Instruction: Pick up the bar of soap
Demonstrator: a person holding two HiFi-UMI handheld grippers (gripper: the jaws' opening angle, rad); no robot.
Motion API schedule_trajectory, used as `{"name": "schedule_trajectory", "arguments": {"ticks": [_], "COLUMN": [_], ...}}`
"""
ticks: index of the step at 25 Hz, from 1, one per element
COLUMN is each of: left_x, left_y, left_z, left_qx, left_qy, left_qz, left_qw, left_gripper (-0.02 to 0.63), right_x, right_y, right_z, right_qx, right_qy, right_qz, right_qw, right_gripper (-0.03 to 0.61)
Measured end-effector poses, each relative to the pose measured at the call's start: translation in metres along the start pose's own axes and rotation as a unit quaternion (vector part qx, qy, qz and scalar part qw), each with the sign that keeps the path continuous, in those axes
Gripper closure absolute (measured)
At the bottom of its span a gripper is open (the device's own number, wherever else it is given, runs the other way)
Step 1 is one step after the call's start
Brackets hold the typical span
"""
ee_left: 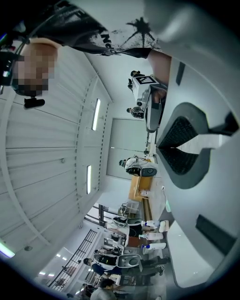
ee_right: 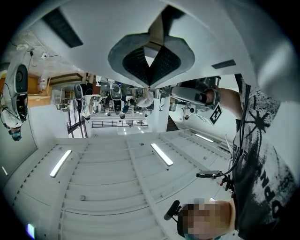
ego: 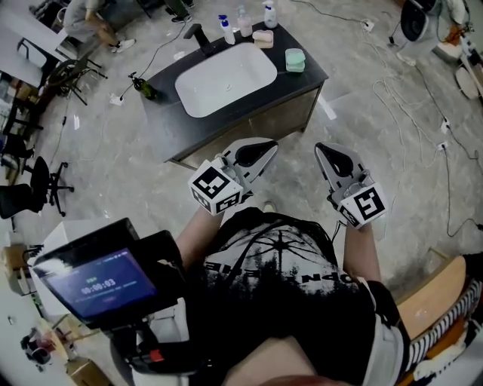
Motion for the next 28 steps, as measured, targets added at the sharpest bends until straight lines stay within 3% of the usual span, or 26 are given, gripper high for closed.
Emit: {"name": "schedule_trajectory", "arguments": {"ticks": [12, 28], "left_x": [0.057, 0.071], "left_y": [-0.001, -0.013], "left_z": [0.006, -0.023], "left_qx": [-0.004, -0.016], "left_qy": [0.007, 0.027], "left_qz": [-0.008, -0.018], "left_qw": [0.9999, 0.9993], "left_gripper": [0.603, 0.603], "right_x": [-0.012, -0.039], "right_y": [-0.010, -0.016], "right_z": [-0.058, -0.066], "right_qx": [0.006, 0.016], "right_qy": [0.010, 0.013], "right_qz": [-0.008, -0.024], "right_qw": [1.000, 1.000], "right_gripper": [0.566, 0.566]}}
Point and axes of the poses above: the fingertips, and each gripper's own axes: z backward along the fingers, x to its left, y out of its underside, the point moved 10 cm from there along z, backward along the fingers, and after that the axes turned 13 degrees about x, right-handed, at the moved point
